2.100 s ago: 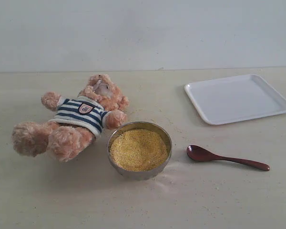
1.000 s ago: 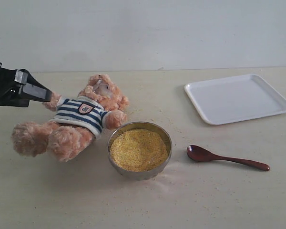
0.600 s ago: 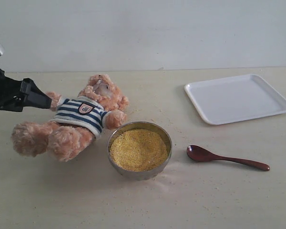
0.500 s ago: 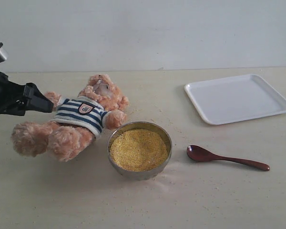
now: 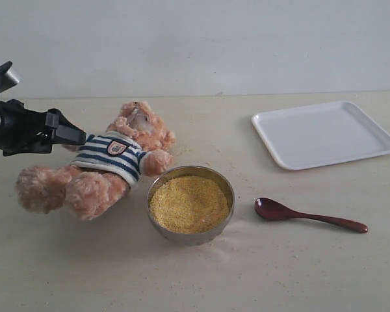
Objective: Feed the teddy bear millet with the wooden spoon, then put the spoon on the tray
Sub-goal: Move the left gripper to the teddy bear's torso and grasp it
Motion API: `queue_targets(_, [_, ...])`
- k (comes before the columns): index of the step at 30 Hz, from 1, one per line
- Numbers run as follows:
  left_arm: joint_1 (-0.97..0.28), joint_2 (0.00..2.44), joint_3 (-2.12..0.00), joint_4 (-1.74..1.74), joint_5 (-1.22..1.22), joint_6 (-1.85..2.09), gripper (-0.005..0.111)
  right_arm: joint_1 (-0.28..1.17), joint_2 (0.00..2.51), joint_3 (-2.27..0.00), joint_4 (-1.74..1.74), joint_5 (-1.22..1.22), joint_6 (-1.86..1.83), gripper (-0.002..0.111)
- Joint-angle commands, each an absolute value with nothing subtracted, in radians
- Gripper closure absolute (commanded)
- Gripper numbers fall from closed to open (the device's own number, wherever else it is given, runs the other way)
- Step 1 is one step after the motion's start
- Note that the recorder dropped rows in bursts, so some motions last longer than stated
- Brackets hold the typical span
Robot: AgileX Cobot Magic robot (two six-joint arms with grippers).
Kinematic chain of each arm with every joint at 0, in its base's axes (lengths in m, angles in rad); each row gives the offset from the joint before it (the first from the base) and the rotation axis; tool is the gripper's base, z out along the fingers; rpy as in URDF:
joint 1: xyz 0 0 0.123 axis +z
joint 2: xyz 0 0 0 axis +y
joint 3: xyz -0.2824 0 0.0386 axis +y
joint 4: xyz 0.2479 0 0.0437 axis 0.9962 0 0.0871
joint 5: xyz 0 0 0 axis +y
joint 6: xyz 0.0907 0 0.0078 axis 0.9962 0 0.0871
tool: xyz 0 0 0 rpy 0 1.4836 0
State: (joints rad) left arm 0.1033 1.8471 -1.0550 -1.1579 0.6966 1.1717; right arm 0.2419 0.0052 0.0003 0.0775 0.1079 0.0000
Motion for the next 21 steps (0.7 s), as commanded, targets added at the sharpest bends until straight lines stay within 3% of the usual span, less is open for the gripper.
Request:
queue_targets(1, [0.096,1.853,-1.059,-1.189,0.705,1.187,0.024,0.239,0.0,0.0,0.076,0.101,0.0,0.108])
queue_targets(8, [0.096,1.893,-1.059,-1.194,0.682,1.195,0.011,0.239,0.0,0.0,0.076,0.101,0.0,0.108])
queue_targets(21, [0.094,2.02,-1.059,-1.454,0.82,1.406,0.012,0.239,0.0,0.0,0.076,0.101,0.0,0.108])
